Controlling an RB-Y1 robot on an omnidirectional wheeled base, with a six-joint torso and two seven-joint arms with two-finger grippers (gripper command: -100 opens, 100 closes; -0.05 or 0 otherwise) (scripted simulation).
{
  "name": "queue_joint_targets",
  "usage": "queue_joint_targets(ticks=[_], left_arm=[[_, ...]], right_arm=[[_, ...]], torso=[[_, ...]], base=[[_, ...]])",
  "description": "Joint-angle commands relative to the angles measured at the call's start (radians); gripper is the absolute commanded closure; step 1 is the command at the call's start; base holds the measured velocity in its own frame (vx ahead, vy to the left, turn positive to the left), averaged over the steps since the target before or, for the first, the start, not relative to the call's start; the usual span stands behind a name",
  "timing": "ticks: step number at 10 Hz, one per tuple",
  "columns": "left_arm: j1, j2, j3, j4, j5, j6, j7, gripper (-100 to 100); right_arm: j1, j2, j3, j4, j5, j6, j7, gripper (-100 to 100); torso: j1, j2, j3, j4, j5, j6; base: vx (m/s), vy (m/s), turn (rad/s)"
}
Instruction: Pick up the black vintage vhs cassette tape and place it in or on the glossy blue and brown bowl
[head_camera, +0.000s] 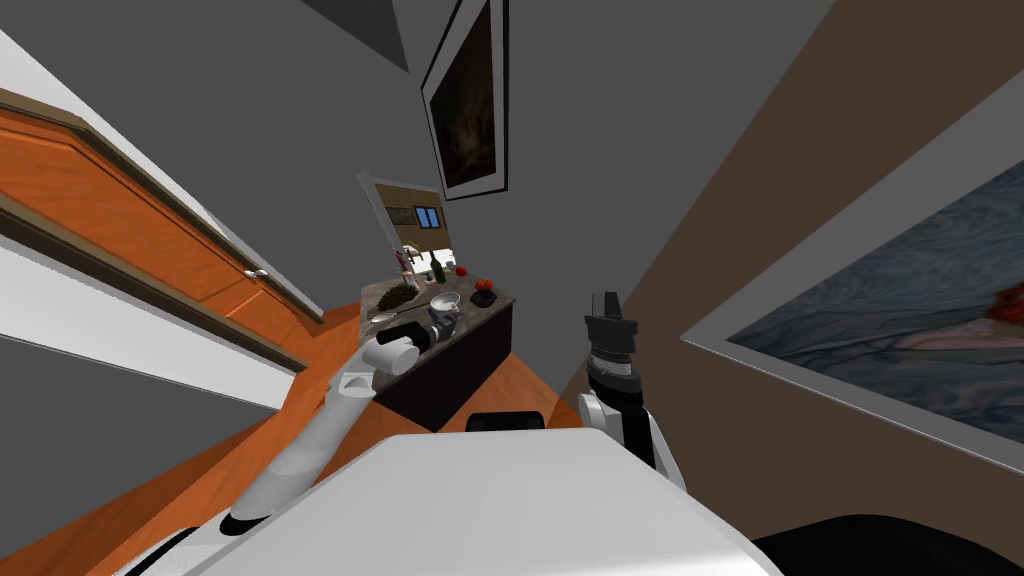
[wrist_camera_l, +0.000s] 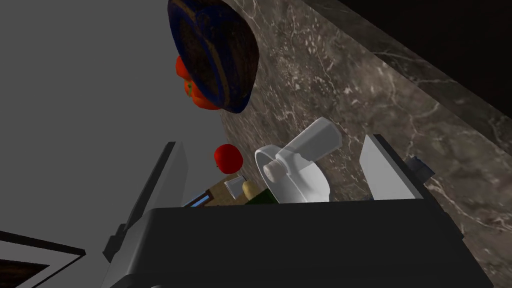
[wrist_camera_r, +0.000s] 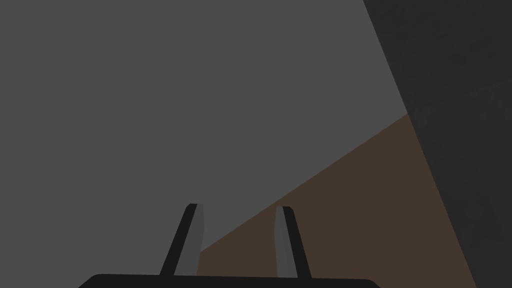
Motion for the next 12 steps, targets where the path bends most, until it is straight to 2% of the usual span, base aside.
queue_joint_targets(ticks=[1,2,3,5,6,8,9,10,11,12], left_arm=[[-0.009,0.010,-0.002,0.009,0.009,0.050,-0.005,-100],[-0.009,0.010,-0.002,0.009,0.009,0.060,-0.005,-100],[-0.028,0.041,0.001,0.035,0.040,0.100,-0.017,-100],[-0.028,0.041,0.001,0.035,0.040,0.131,-0.017,-100],[-0.045,0.071,0.005,0.061,0.069,0.170,-0.028,-100],[-0.045,0.071,0.005,0.061,0.069,0.200,-0.028,-100],[-0.061,0.101,0.009,0.088,0.096,0.242,-0.039,-100],[-0.061,0.101,0.009,0.088,0.096,0.267,-0.039,-100],[-0.077,0.131,0.015,0.115,0.122,0.294,-0.050,-100],[-0.077,0.131,0.015,0.115,0.122,0.324,-0.050,-100]], right_arm=[[0.000,0.000,0.000,0.000,0.000,0.000,0.000,0],[0.000,0.000,0.000,0.000,0.000,0.000,0.000,0],[0.000,0.000,0.000,0.000,0.000,0.000,0.000,0],[0.000,0.000,0.000,0.000,0.000,0.000,0.000,0],[0.000,0.000,0.000,0.000,0.000,0.000,0.000,0],[0.000,0.000,0.000,0.000,0.000,0.000,0.000,0],[0.000,0.000,0.000,0.000,0.000,0.000,0.000,0],[0.000,0.000,0.000,0.000,0.000,0.000,0.000,0],[0.000,0.000,0.000,0.000,0.000,0.000,0.000,0],[0.000,0.000,0.000,0.000,0.000,0.000,0.000,0]], torso=[[0.000,0.000,0.000,0.000,0.000,0.000],[0.000,0.000,0.000,0.000,0.000,0.000],[0.000,0.000,0.000,0.000,0.000,-0.001],[0.000,0.000,0.000,0.000,0.000,0.000],[0.000,0.000,0.000,0.000,0.000,-0.001],[0.000,-0.001,0.000,0.000,0.000,-0.001],[0.000,0.000,0.000,0.000,0.000,-0.001],[0.000,0.000,0.000,0.000,0.000,0.000],[0.001,0.000,0.000,0.000,0.000,-0.001],[0.002,-0.001,-0.001,0.000,0.000,0.000]], base=[[0.019,0.009,-0.088],[0.012,0.006,-0.001],[0.025,0.006,-0.119],[0.014,0.011,-0.034],[0.025,0.011,-0.128],[0.019,0.013,-0.025],[0.021,0.014,-0.104],[0.026,0.022,-0.075],[0.036,0.033,-0.094],[0.041,0.023,-0.062]])
